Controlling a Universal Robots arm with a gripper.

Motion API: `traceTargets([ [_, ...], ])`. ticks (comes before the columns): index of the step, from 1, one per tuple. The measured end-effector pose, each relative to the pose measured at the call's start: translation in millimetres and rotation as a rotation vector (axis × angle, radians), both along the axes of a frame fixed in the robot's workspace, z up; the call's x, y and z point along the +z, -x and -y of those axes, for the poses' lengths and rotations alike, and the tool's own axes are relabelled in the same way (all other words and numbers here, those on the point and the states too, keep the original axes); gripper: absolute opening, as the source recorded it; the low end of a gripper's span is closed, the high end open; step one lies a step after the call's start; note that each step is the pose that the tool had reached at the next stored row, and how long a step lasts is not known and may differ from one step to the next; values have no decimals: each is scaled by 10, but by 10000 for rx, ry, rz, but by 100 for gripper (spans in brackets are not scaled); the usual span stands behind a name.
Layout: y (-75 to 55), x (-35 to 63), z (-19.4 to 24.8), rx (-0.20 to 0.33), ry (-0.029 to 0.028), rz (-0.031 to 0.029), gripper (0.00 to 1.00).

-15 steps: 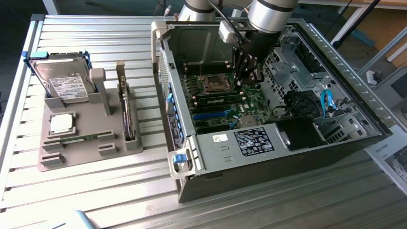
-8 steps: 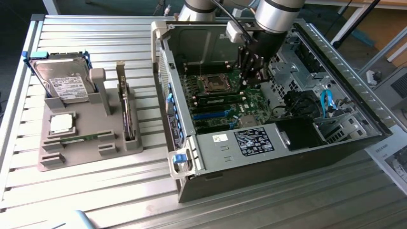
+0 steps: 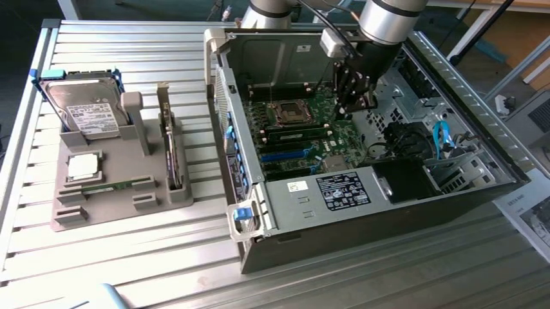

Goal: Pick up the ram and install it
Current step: 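Press down the ram until it locks into place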

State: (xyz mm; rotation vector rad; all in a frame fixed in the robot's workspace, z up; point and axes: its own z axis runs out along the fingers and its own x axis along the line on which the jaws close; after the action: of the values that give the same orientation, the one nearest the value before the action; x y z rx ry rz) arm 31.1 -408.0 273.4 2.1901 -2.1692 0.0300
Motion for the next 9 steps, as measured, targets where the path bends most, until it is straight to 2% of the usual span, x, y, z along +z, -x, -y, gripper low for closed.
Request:
traceTargets([
  [4, -15, -6, 0, 0, -2, 0, 11],
  [9, -16, -97, -4, 1, -2, 0, 11],
])
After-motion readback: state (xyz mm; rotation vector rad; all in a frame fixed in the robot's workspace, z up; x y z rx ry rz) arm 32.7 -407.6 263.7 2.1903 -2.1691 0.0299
